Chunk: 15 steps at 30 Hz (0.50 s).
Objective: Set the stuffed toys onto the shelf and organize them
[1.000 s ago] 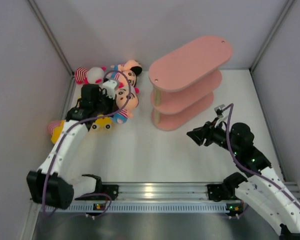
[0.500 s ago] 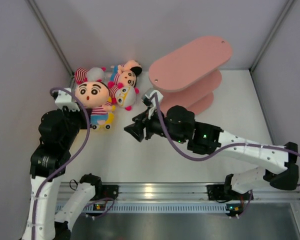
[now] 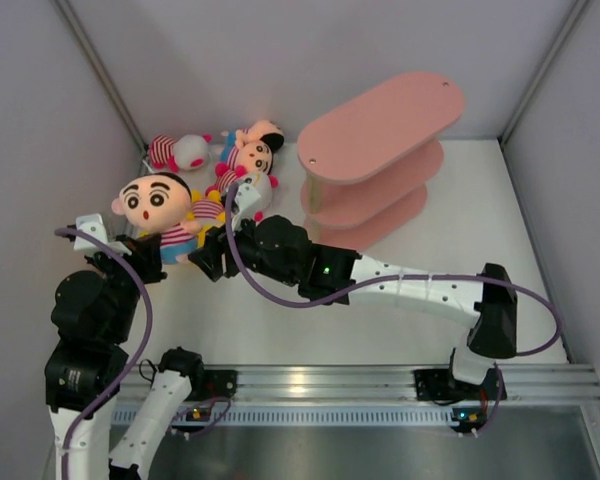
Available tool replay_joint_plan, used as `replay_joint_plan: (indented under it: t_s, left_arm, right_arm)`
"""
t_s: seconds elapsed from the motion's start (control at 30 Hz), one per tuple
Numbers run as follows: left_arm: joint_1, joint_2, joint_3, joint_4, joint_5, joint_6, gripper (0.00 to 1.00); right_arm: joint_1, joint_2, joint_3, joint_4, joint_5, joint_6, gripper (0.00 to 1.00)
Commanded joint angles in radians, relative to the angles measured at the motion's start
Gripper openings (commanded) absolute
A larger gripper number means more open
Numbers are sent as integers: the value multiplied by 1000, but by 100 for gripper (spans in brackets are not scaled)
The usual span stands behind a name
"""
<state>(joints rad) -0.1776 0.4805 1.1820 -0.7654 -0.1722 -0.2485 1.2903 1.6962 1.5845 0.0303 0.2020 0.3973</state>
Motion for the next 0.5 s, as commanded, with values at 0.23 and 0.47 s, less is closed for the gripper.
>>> replay_joint_plan:
  t_s: [0.23, 0.47]
  left_arm:
    - [4, -13, -24, 38, -13, -11, 0]
    - [6, -16, -9, 37, 72, -35, 0]
  right_arm:
    - [69, 13, 94, 69, 120, 31, 67]
    - [52, 117, 201, 0, 162, 44, 71]
